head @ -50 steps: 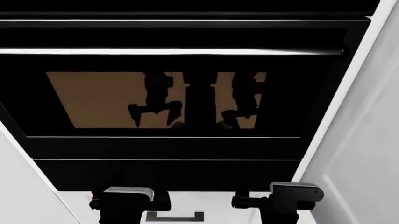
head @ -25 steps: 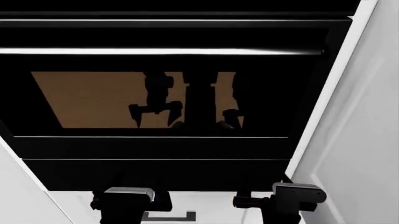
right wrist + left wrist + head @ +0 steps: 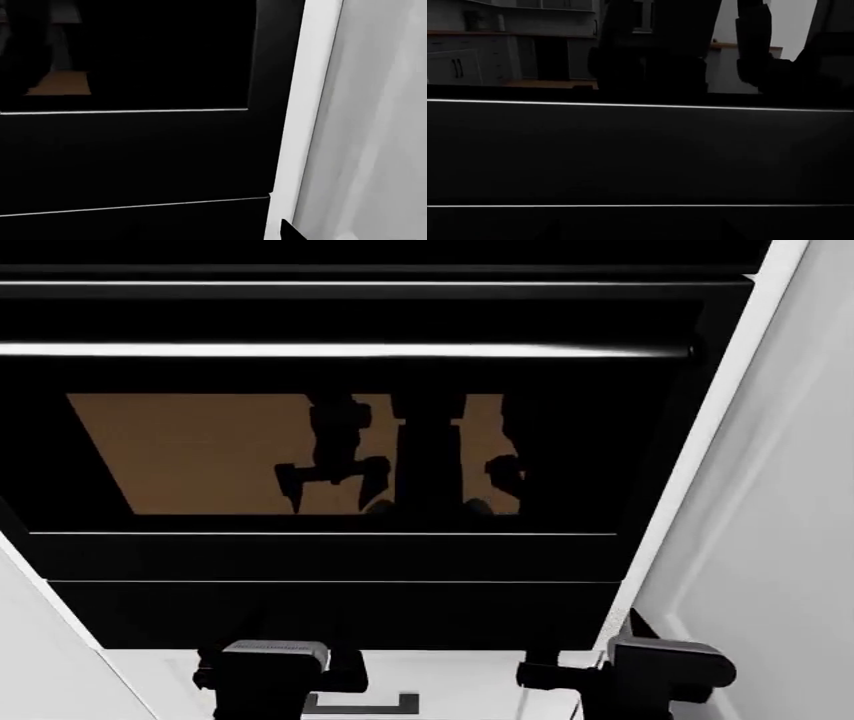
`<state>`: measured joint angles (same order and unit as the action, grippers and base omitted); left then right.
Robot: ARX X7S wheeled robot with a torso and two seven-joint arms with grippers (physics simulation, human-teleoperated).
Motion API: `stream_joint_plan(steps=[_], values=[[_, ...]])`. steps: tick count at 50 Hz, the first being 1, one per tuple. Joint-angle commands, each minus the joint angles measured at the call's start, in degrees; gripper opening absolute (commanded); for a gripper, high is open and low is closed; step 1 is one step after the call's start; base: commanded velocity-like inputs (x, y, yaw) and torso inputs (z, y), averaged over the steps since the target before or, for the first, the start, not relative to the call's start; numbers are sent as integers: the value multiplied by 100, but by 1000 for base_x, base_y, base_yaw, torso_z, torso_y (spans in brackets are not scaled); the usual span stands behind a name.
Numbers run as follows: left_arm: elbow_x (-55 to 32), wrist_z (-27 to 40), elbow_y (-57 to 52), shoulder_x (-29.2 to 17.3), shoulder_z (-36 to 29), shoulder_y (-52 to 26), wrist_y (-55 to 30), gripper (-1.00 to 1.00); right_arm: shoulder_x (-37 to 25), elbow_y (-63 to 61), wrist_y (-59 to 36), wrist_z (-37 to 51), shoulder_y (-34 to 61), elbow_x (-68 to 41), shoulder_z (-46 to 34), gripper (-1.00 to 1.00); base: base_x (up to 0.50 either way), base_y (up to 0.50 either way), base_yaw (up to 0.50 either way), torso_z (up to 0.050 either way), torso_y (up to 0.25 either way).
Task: Close the side bottom right group 3 doors
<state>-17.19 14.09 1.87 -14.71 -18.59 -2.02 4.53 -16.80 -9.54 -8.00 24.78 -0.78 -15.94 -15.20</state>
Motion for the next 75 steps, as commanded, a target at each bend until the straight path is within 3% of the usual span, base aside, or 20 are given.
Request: stream_joint_plan(steps=[1, 8, 25, 32, 38, 41, 47, 54, 57, 62, 75], values=[[-34, 0, 14, -13, -25, -13, 11, 100, -495, -1607, -847, 486, -602, -104, 262, 100, 0, 0, 0, 0, 0], [-88, -27, 33, -23, -36, -24, 11, 100, -863, -2826, -1770, 915, -991, -287, 620, 100, 0, 0, 0, 0, 0], [-187, -56, 6, -45, -68, -25, 17, 100, -1591, -4773, -2398, 1422, -2750, -669, 1681, 100, 0, 0, 0, 0, 0], [-231, -66, -20, -59, -79, -14, 18, 100, -2008, -5035, -2224, 1989, -3432, -1149, 2008, 100, 0, 0, 0, 0, 0], [-278, -87, 7, -60, -83, -20, 31, 100, -3011, -5038, -1732, 3020, -4022, -1638, 2037, 100, 0, 0, 0, 0, 0], [-302, -103, 23, -59, -88, -26, 41, 100, -3269, -5016, -1472, 3317, -4372, -2266, 2516, 100, 0, 0, 0, 0, 0], [-321, -115, 15, -72, -97, -26, 63, 100, -3740, -5027, -1468, 3947, -4384, -2873, 2887, 100, 0, 0, 0, 0, 0], [-329, -120, 27, -79, -112, -32, 87, 100, -3421, -4995, -1880, 3850, -4381, -2929, 3507, 100, 0, 0, 0, 0, 1], [-329, -103, 1, -89, -116, -24, 77, 100, -3155, -4872, -2186, 3673, -4392, -3336, 4319, 100, 0, 0, 0, 0, 3], [-331, -99, 17, -92, -124, -30, 93, 100, -2814, -4789, -2604, 3526, -4354, -3477, 5024, 100, 0, 0, 0, 0, 2], [-341, -78, 4, -111, -146, -26, 108, 100, -2489, -4411, -3019, 3699, -4128, -3713, 5815, 100, 0, 0, 0, 0, 1]])
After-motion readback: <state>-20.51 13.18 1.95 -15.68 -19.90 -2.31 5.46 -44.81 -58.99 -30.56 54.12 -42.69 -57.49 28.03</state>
